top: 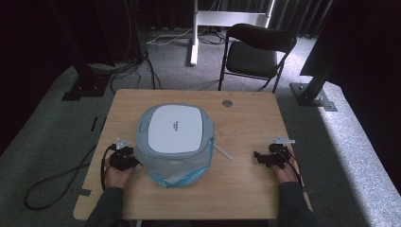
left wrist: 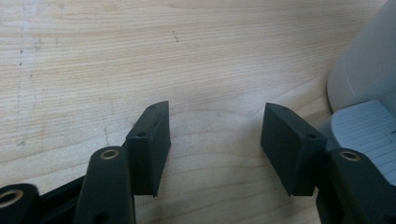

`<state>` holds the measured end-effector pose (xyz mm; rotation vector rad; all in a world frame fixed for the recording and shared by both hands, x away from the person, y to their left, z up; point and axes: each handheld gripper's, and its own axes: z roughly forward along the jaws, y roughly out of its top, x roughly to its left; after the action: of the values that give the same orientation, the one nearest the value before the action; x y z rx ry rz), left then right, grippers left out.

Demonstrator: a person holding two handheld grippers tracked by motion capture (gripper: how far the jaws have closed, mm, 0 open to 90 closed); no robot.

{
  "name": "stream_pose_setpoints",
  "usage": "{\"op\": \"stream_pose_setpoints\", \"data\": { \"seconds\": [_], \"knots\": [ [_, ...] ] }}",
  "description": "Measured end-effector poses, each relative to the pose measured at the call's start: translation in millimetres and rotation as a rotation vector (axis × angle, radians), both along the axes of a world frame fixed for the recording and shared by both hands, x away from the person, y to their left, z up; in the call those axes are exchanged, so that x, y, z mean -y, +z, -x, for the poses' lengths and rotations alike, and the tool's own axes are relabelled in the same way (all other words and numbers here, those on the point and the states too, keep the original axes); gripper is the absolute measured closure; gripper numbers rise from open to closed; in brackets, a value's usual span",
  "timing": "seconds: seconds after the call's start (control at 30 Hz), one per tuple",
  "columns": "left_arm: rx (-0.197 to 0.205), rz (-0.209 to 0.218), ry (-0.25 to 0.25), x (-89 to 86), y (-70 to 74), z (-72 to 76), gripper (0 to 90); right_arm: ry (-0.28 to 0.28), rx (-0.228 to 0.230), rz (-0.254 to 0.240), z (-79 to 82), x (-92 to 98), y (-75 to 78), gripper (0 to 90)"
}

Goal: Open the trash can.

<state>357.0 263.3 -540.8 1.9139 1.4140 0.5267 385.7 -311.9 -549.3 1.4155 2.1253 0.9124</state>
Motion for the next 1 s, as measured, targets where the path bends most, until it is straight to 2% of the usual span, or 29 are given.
{"op": "stream_pose_setpoints", "data": {
  "seconds": [0.13, 0.37, 0.43, 0.7, 1.0],
  "knots": [
    [-0.007, -0.018, 0.004, 1.7, 1.0, 0.2, 43.2, 0.002, 0.000, 0.000, 0.6, -0.1, 0.0, 11.3],
    [-0.013, -0.021, -0.006, 2.1, 1.8, 1.0, 44.0, 0.002, 0.000, 0.000, 0.7, -0.1, 0.0, 11.3],
    [-0.023, -0.008, -0.012, 2.0, 2.8, 1.1, 44.0, 0.002, -0.001, 0.000, 0.8, -0.1, 0.0, 11.2],
    [-0.009, 0.026, -0.040, 2.1, 6.0, 1.5, 44.1, -0.008, 0.001, -0.002, 1.0, -0.4, 0.1, 12.2],
    [0.004, 0.027, -0.056, 4.6, 14.2, 1.6, 44.6, -0.011, 0.001, -0.001, 1.0, -0.5, 0.1, 12.2]
  ]
}}
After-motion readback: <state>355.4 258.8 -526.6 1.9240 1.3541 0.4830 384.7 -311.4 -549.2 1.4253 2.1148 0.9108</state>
